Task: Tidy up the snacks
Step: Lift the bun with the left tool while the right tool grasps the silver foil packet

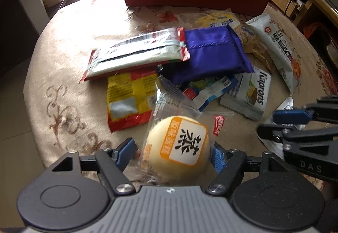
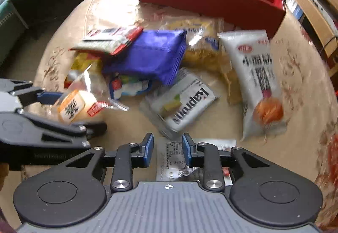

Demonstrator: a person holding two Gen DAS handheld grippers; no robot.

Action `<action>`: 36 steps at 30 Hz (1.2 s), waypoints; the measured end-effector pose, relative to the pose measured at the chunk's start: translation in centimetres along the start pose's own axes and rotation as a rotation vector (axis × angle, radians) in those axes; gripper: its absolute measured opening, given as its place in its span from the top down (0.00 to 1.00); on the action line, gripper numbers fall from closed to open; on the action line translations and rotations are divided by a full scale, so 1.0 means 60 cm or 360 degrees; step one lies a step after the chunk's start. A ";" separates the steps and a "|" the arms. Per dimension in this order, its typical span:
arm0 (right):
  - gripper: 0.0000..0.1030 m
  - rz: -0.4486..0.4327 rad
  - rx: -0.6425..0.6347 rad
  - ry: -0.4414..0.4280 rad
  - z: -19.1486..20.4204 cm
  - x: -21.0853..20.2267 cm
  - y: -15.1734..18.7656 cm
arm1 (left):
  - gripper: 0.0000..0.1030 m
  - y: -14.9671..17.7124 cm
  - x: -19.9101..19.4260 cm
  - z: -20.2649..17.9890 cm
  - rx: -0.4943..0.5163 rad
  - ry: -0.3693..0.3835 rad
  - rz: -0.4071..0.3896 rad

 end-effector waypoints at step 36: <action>0.31 -0.0049 0.0687 0.0302 -0.056 0.037 -0.005 | 0.27 0.005 0.002 -0.003 -0.0025 -0.0032 -0.0009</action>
Point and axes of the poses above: each gripper's, at about its wrist camera, not at the fingertips, and x roughly the way its jaws point, z to its left, y to its underside, the point moved 1 cm from there along x, roughly the way its jaws point, and after that the axes turned 1 degree about -y, right-handed, at the moved point
